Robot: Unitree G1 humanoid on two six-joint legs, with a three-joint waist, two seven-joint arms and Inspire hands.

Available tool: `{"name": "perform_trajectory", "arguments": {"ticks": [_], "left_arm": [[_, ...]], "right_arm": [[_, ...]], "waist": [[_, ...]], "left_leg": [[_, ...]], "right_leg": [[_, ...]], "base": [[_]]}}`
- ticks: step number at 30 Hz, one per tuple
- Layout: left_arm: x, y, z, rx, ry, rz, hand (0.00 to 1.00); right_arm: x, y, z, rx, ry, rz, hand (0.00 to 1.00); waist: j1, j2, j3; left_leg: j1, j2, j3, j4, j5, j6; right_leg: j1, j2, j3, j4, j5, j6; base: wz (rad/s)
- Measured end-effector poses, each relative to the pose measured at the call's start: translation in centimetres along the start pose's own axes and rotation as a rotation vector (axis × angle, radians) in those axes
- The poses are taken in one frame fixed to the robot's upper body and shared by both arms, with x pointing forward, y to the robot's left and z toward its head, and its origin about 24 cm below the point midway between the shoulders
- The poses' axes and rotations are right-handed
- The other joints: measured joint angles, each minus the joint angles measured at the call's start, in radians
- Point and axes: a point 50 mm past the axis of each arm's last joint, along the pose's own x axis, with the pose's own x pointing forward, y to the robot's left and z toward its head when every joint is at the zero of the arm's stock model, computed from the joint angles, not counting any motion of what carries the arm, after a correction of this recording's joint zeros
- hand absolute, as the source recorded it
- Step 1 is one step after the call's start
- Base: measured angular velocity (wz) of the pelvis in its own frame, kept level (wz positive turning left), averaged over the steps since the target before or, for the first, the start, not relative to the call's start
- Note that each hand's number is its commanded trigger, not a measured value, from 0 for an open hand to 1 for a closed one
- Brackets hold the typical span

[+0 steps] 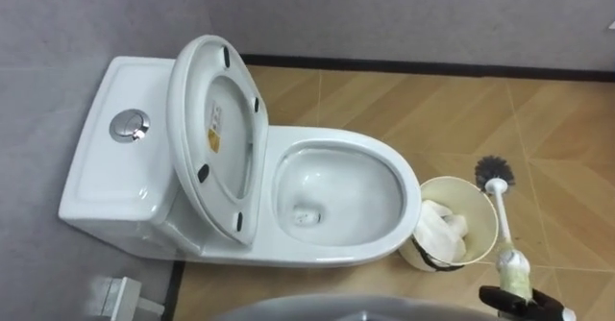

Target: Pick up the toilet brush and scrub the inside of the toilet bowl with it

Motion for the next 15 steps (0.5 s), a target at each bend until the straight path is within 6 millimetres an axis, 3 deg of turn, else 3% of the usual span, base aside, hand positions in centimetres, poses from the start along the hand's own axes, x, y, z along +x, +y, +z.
{"name": "perform_trajectory", "arguments": {"ticks": [8,9,10,11,15], "left_arm": [[0.0,-0.2,-0.6,-0.031,0.048,-0.025,0.00],[0.0,-0.2,-0.6,-0.031,0.051,-0.026,0.00],[0.0,-0.2,-0.7,-0.030,0.052,-0.026,0.00],[0.0,-0.2,-0.7,-0.030,0.054,-0.027,0.00],[-0.1,-0.2,-0.7,-0.029,0.056,-0.028,0.00]], "right_arm": [[0.0,0.1,-0.5,-0.011,0.029,0.018,1.00],[0.0,0.1,-0.7,-0.014,0.035,0.023,0.88],[0.0,0.1,-0.7,-0.015,0.039,0.025,0.08],[-0.1,0.1,-0.9,-0.016,0.045,0.026,0.00],[-0.1,0.1,-1.4,-0.025,0.069,0.032,0.00]], "waist": [[0.005,0.000,0.0002],[0.006,0.002,0.0006],[0.005,0.002,0.0007],[0.005,0.003,0.0008],[0.002,0.007,0.0001]], "left_leg": [[0.000,0.000,-0.004,0.000,0.000,0.000],[0.001,0.000,-0.004,0.001,0.000,0.000],[0.001,0.001,-0.004,0.001,0.000,0.000],[0.001,0.001,-0.004,0.001,0.000,0.000],[0.003,0.001,-0.004,0.001,0.000,0.000]], "right_leg": [[0.000,-0.001,-0.003,0.000,0.000,0.000],[0.000,-0.001,-0.003,0.000,0.000,0.000],[0.001,-0.001,-0.004,0.000,0.000,0.000],[0.001,-0.002,-0.004,0.000,0.000,0.000],[0.001,-0.003,-0.004,0.000,0.000,0.000]], "base": [[0.00],[0.00],[0.00],[0.00],[0.00]]}}
